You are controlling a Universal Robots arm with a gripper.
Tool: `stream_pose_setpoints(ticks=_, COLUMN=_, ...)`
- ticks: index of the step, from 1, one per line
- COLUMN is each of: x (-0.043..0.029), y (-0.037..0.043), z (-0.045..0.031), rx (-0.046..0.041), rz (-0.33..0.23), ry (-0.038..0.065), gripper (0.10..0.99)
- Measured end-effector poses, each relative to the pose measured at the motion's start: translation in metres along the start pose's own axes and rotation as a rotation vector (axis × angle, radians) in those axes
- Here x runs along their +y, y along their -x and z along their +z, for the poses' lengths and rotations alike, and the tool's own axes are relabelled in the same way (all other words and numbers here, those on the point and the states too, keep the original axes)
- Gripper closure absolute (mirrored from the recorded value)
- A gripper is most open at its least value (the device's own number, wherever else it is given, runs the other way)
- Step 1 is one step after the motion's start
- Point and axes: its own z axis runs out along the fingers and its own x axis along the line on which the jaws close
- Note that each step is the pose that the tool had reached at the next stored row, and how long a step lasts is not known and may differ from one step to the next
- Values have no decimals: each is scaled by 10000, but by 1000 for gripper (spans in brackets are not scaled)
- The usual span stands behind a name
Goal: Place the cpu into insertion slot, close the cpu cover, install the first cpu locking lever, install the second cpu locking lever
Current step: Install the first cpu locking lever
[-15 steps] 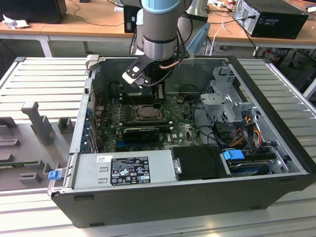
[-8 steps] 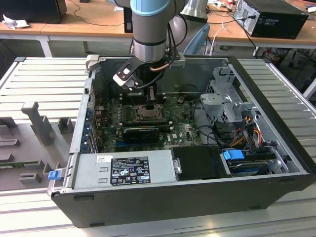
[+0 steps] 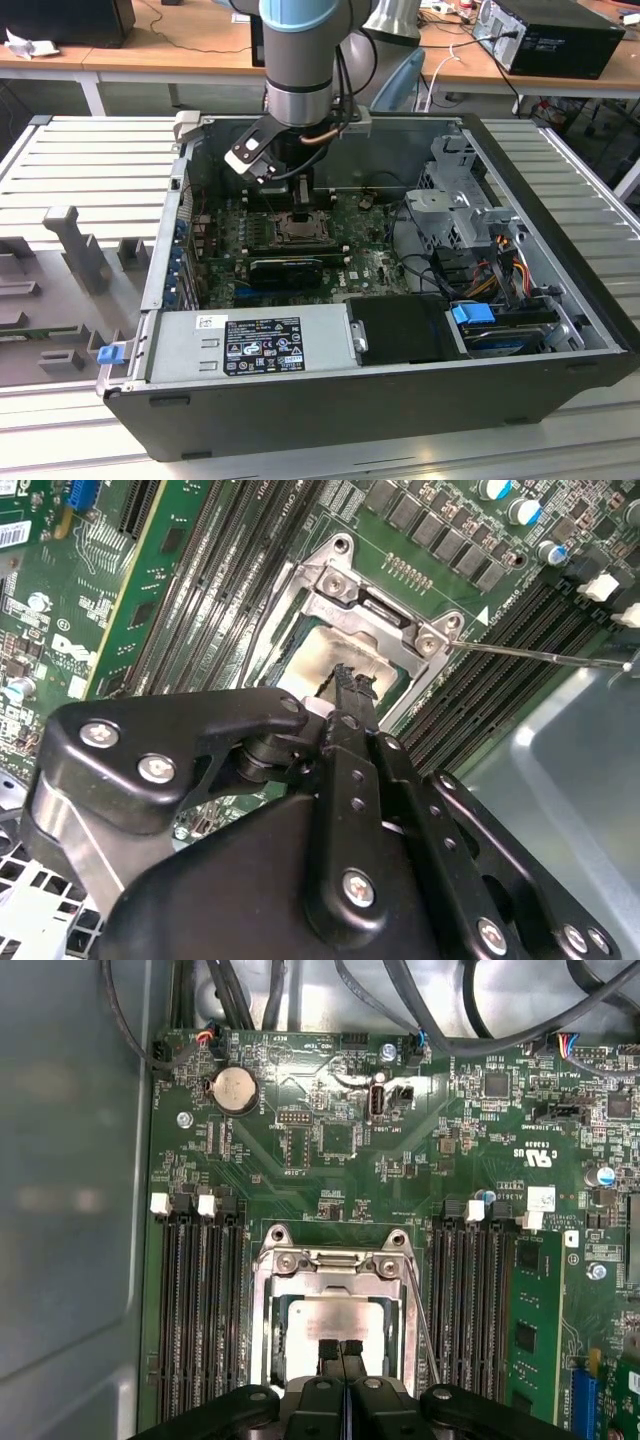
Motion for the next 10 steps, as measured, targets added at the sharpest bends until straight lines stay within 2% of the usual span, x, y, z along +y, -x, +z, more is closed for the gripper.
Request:
stream_pose_setpoints(ticks=5, x=1, y=-1, z=-43, rx=0, rz=1, ry=0, gripper=980)
stream_pose_setpoints(ticks=7, x=4, y=-2, z=-121, rx=-2, rz=1, ry=0, gripper=980)
stream_pose_setpoints(ticks=8, x=7, y=-3, z=-200, rx=-8, rz=0, ry=0, gripper=980)
stream_pose_setpoints(ticks=10, x=10, y=-4, z=-275, rx=-9, rz=1, ry=-1, gripper=980)
